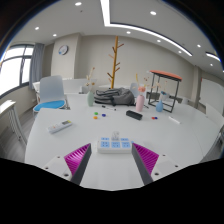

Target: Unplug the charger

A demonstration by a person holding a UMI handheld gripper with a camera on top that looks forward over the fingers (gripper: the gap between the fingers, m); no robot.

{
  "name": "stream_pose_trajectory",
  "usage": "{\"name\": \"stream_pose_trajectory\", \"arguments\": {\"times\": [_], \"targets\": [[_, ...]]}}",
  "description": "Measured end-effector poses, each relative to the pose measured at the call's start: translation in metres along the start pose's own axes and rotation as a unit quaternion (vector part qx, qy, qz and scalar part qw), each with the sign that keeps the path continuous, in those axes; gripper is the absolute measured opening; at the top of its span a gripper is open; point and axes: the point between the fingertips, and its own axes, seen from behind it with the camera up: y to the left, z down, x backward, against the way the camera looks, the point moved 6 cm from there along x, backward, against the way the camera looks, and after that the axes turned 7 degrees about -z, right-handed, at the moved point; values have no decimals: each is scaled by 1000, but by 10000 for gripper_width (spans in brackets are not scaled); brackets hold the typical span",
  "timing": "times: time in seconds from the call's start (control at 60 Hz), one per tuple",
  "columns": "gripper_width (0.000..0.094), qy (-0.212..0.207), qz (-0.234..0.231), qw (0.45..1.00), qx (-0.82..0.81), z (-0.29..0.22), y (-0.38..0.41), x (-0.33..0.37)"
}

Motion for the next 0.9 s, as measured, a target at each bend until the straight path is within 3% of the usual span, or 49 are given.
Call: {"name": "stream_pose_trajectory", "arguments": {"times": [0.3,0.617,0.667,0.733,0.767,0.8,0.9], "targets": [[852,2,-24,1000,-19,1,-24,-136],[823,19,-51,998,-31,10,-32,-207],[748,22,-53,998,-35,12,-32,-212],[535,29,-51,998,-40,15,-34,-218],[404,36,-46,997,-39,18,-35,-219],[202,38,-28,998,-39,18,-42,-221],[71,51,-28,997,-43,15,-43,-224]]}}
